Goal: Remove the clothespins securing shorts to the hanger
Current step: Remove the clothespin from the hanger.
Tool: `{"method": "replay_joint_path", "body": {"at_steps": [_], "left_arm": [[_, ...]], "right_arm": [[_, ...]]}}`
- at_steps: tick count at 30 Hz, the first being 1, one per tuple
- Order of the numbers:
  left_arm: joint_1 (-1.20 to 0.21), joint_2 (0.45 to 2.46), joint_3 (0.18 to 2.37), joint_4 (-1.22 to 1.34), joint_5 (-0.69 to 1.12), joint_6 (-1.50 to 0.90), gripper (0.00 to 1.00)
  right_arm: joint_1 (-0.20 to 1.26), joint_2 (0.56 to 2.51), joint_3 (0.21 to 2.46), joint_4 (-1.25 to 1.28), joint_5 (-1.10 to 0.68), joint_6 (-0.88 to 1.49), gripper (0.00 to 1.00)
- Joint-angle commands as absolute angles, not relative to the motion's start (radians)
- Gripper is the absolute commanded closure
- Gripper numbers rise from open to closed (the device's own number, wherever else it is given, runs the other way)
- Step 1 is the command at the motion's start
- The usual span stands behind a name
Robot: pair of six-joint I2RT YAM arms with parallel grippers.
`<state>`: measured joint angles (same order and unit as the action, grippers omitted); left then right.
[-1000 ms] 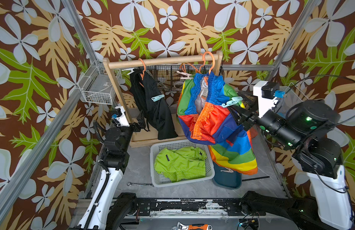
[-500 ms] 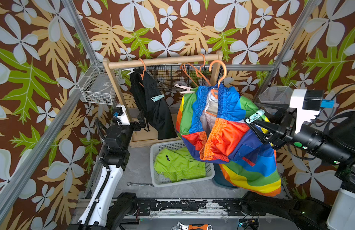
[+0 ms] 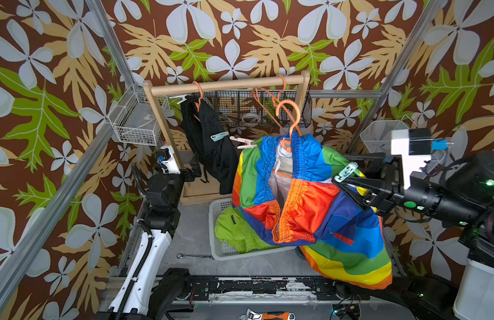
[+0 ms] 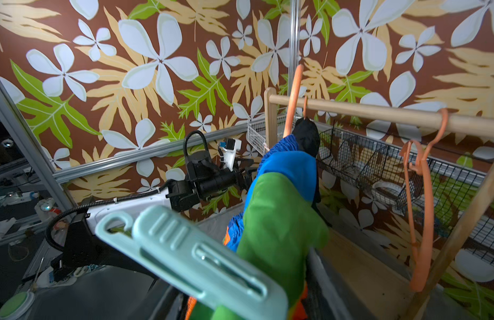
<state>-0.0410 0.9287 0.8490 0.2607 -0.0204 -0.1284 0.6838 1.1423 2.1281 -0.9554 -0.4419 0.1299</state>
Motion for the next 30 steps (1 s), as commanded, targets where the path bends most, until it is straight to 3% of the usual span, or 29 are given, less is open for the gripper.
{"method": "replay_joint_path", "body": {"at_steps": [1,8,20,26,30], "left_arm": [[-0.037,0.917,0.858,0.285,-0.021,-0.125,0.0],[-0.03,0.886,0.853,0.287,-0.031,-0.125,0.0],[0.029,0.838,0.845,0.307,0.025,-0.182,0.0],[0.044,0.809,0.826,0.331,0.061,-0.191,0.0],[0.044,0.8,0.823,0.373,0.197,-0.213,0.0]], "right_arm": [[0.686,1.14,2.004,-0.78,-0.486,0.133,1.0],[0.685,1.259,1.884,-0.586,-0.61,0.129,1.0],[0.686,1.579,2.112,-0.644,-0.832,-0.142,1.0],[0.686,1.612,2.002,-0.573,-0.924,-0.246,1.0],[0.686,1.606,1.93,-0.519,-0.912,-0.26,1.0]]}}
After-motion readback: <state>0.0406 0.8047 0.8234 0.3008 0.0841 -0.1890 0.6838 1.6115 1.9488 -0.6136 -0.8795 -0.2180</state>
